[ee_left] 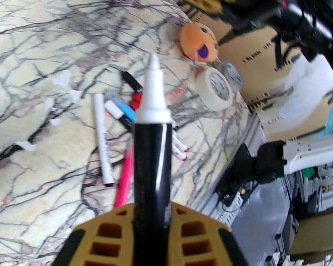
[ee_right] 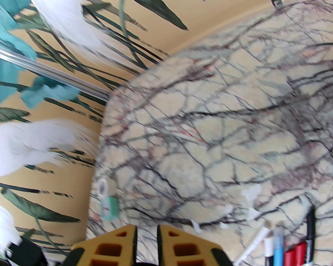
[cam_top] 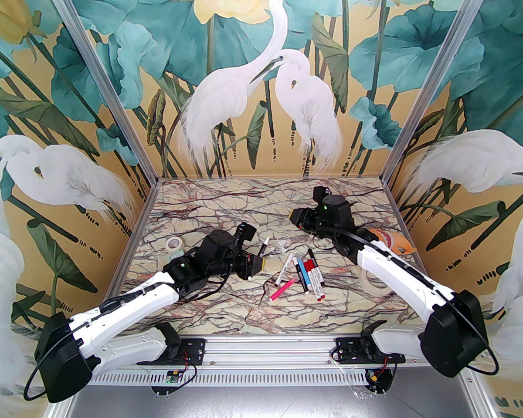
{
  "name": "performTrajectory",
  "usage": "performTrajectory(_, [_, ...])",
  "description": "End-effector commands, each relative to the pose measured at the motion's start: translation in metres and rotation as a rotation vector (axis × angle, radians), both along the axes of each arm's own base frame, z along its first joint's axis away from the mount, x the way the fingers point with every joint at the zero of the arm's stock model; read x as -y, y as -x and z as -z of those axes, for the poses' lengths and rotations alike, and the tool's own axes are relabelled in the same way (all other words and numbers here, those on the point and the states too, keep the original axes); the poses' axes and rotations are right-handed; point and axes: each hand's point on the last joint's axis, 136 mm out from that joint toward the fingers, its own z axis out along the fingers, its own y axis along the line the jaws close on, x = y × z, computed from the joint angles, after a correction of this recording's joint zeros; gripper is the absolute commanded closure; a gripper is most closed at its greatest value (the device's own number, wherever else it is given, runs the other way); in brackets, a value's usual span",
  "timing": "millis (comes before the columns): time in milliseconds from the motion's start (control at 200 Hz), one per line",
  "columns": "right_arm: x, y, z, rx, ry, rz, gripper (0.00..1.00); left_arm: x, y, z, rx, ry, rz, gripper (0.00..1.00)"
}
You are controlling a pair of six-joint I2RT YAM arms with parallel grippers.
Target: Open the pen caps
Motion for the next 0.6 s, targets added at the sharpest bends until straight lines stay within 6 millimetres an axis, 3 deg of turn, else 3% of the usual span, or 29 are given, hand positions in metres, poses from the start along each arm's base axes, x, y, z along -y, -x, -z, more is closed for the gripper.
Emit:
performTrajectory(0, [0.025, 0.01, 0.047, -0.099, 0.249, -0.062, 0.92, -0.036, -0.017, 0.024, -0.039, -0.121, -0.184, 0.95])
performTrajectory(375, [0.079, -0.024, 0.113, -0.269, 0.534, -0.05, 0.9, -0.085, -0.046, 0.075, -0.088, -0.303, -0.314, 0.93])
performTrajectory(590, [0.079, -0.047, 0.138, -0.311, 0.58, -0.057, 0.89, -0.092, -0.064, 0.082, -0.078, -0.336, -0.315, 0.93])
